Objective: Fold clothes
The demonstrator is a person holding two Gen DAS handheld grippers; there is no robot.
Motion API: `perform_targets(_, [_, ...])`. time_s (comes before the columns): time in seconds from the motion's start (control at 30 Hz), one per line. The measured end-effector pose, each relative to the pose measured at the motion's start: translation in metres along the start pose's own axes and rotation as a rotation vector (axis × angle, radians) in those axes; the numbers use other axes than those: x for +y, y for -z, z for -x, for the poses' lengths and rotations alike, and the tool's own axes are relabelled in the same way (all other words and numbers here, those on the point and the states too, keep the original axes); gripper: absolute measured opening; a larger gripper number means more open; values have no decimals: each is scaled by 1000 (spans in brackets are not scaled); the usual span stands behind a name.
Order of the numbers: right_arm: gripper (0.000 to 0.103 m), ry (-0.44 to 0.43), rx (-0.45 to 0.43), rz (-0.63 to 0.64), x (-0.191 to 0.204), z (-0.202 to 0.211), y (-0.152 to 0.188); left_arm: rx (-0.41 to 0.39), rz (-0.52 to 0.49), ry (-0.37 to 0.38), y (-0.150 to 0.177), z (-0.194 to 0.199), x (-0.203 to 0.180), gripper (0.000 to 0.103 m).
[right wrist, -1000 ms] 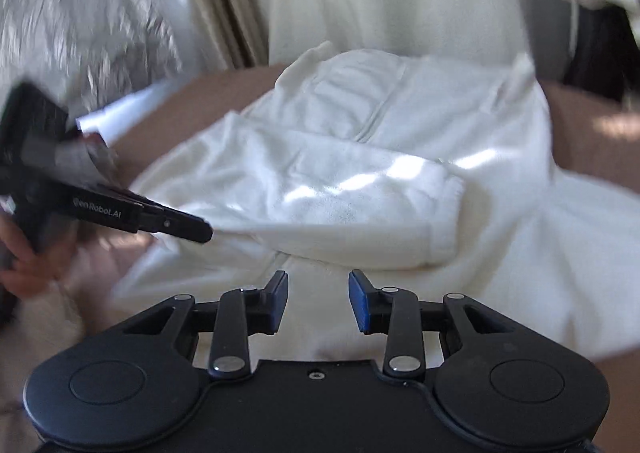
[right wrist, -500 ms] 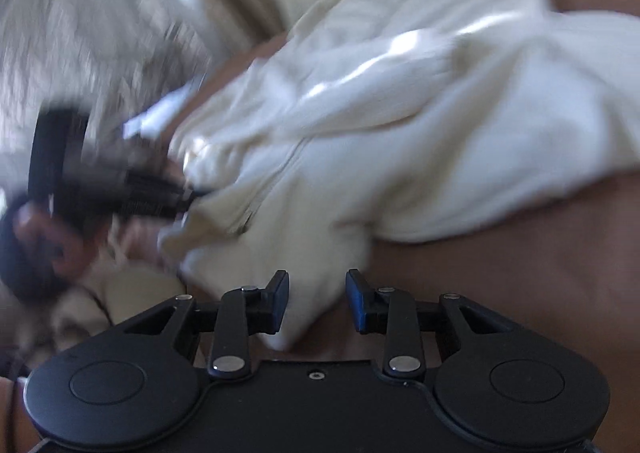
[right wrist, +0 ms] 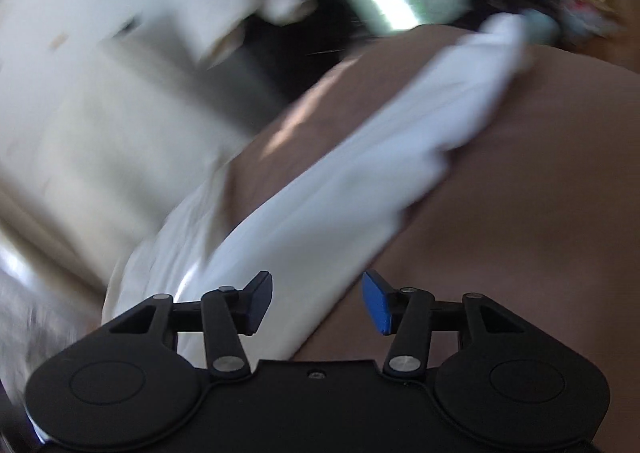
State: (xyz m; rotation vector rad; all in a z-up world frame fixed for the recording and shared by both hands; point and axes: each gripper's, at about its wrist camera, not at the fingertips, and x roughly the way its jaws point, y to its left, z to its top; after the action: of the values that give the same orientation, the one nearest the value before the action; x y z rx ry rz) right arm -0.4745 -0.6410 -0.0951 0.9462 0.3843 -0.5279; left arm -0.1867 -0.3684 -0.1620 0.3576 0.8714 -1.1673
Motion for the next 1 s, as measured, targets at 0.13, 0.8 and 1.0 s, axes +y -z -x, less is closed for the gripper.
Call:
perform_targets(0.13, [59, 26, -21, -64, -22, -2, -38, 70, -64, 33, -5, -39, -27, 61])
perform_targets(0.8, [5, 168, -271, 52, -44, -44, -153, 100, 33, 32, 24, -65, -12, 15])
perform_targets(1.0, [5, 286, -286, 188, -27, -54, -147, 100, 38, 68, 19, -42, -3, 49])
